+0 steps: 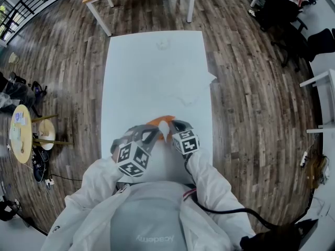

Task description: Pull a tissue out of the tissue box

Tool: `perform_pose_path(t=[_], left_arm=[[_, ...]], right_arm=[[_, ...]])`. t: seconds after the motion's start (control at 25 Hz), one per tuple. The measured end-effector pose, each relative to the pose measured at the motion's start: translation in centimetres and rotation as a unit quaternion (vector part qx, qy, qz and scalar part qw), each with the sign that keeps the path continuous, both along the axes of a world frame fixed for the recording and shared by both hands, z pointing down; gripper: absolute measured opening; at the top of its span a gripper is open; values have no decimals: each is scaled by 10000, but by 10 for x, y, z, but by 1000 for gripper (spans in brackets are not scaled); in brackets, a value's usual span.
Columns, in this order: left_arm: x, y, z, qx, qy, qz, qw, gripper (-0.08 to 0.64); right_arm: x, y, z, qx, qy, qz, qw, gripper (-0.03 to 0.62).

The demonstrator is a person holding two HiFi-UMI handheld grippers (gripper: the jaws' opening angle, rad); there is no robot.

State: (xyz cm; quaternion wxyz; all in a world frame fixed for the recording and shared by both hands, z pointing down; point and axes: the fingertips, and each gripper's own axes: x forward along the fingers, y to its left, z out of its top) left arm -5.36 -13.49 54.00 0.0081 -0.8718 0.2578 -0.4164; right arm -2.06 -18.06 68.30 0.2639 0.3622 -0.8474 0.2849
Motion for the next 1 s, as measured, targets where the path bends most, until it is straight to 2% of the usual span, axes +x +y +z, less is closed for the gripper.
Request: perform_pose_path(t=[0.72, 1.0], left_arm=[[3, 1, -22, 198, 105, 18, 9997, 2], [7, 0, -48, 381, 271, 28, 9989, 2]], right_arm=[[2, 1, 4, -34, -49, 49, 10000, 2], [3, 1, 5, -54, -27, 89, 9999, 2]])
